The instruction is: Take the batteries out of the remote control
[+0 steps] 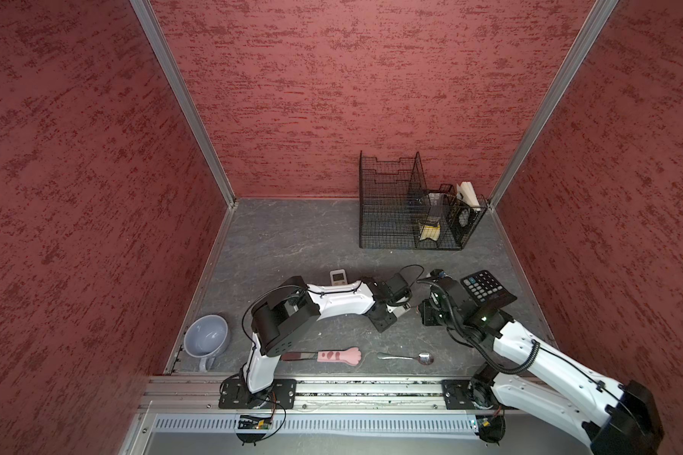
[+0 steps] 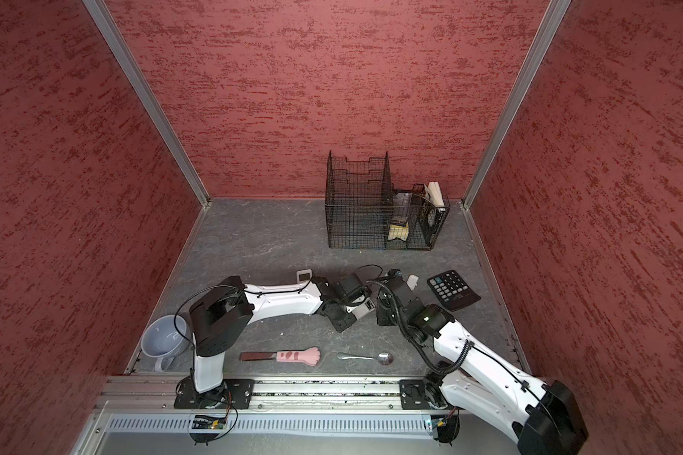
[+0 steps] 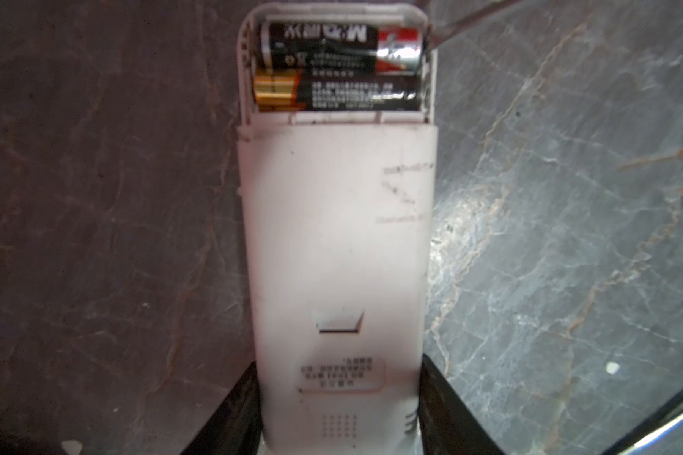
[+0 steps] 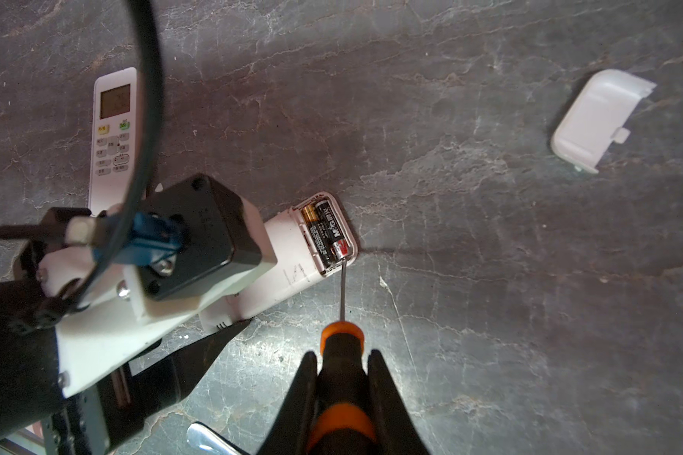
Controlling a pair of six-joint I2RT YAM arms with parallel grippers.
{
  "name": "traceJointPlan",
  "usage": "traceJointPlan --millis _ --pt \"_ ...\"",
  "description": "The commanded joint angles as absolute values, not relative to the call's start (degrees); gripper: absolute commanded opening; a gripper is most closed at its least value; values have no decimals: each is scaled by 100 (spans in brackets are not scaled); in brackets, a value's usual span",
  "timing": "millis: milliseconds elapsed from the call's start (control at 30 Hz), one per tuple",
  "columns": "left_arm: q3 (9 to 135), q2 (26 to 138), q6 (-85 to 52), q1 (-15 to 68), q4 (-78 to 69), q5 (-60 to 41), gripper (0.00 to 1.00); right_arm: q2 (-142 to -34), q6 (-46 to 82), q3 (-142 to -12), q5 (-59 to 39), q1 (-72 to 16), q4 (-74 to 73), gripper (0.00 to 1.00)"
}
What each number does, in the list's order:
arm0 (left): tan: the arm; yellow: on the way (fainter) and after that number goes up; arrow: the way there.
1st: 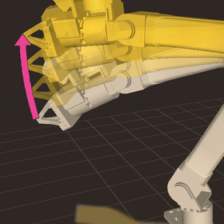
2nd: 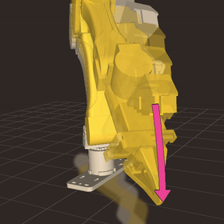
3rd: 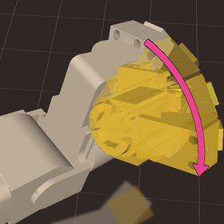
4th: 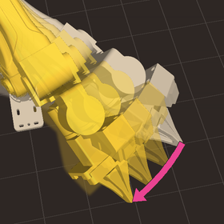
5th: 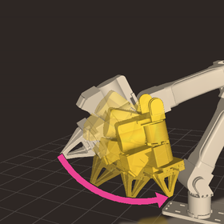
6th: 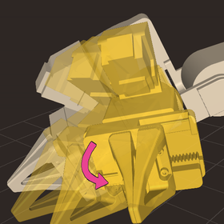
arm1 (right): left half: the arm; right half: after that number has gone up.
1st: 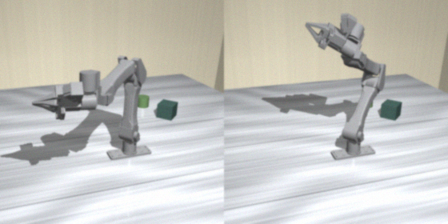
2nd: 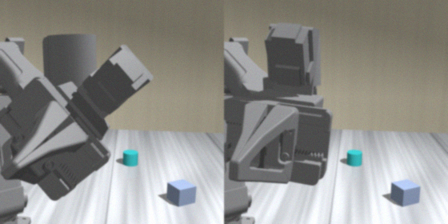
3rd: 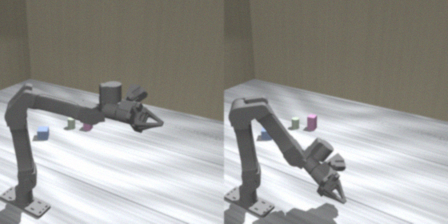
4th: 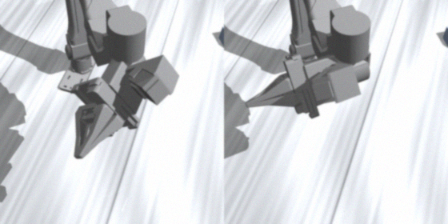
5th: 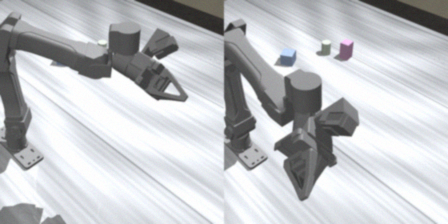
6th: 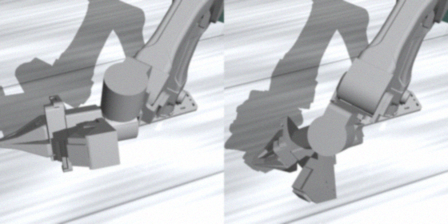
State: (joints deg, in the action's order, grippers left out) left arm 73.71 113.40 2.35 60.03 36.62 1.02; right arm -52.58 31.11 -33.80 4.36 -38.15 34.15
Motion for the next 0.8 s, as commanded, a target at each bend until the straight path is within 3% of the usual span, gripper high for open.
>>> traceJointPlan --millis 0,767 --pt "6873 12340 504 6313 3513 -334 30 -5203 3055 -3536 303 -3831 2098 0" --pt "6855 12366 496 6354 3506 -308 29 -5177 2879 -4053 867 -3828 2476 0"
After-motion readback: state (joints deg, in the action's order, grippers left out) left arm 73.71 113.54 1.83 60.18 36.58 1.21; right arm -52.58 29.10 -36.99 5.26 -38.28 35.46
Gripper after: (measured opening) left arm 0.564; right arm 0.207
